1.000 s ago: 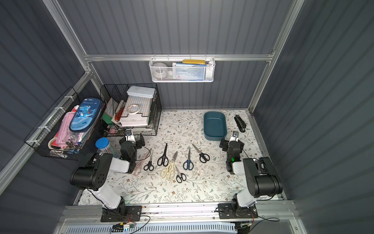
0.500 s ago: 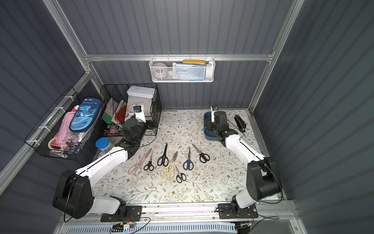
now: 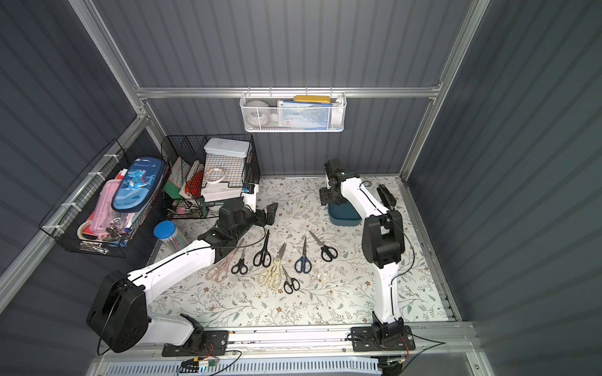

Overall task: Put the scissors into the storage box
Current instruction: Move the storage box to the center of the board.

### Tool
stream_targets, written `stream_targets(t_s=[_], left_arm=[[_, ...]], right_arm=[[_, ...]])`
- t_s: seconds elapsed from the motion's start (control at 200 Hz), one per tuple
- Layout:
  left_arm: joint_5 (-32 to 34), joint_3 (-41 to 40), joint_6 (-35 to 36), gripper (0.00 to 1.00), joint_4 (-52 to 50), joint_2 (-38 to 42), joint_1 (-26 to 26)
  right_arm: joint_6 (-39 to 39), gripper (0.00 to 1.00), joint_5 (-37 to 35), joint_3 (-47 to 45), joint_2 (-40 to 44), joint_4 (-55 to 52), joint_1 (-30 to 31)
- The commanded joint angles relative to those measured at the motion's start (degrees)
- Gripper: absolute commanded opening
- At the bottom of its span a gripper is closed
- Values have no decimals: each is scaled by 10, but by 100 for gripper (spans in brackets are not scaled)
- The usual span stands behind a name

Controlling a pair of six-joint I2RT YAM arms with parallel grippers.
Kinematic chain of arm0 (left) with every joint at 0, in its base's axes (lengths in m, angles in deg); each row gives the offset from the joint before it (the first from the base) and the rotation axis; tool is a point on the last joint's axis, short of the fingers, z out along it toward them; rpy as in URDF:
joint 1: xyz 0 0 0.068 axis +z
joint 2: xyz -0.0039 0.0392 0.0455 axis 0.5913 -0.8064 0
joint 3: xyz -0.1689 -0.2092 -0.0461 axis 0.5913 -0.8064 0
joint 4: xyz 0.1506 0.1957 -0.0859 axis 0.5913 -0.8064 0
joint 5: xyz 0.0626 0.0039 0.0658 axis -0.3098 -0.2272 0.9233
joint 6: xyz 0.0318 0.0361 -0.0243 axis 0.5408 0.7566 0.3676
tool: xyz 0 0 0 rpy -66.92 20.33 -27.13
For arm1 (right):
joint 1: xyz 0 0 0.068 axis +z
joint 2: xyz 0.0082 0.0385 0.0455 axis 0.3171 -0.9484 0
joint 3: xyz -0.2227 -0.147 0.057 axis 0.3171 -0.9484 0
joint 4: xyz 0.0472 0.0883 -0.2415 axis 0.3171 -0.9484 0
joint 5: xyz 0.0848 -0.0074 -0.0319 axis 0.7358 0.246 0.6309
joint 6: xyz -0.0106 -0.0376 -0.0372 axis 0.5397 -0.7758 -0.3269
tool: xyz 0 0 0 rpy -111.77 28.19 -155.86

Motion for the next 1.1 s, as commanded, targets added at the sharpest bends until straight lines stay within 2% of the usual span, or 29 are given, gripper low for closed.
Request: stream_targets(t_s=[0.0,0.225,0.365,0.51,0.675,0.856,0.966,1.096], left_arm=[[2,-3,-12,99,-11,9,-3],[15,-16,-16,99,-12,17,-3],[24,-24,-22,99,-12,24,-2],[34,-31,-31,99,-13,30,-3],[44,-38,-37,99,-21,38,-3],[68,-68,-45,99,-47,80,-3],[65,-126,-48,99,-44,135,-3],[43,-200,-54,100,-43,214,-3]], right_arm=[[6,63,-24,40,-39,-84,4],[-7,48,-47,66,-88,-81,5],[-19,31,-57,55,-89,-79,7],[-30,16,-61,0,-61,-53,8],[-25,0,-61,-117,18,-8,10],[-3,0,-37,-284,140,17,25],[10,0,-44,-387,212,22,49],[37,0,-35,-463,263,20,70]])
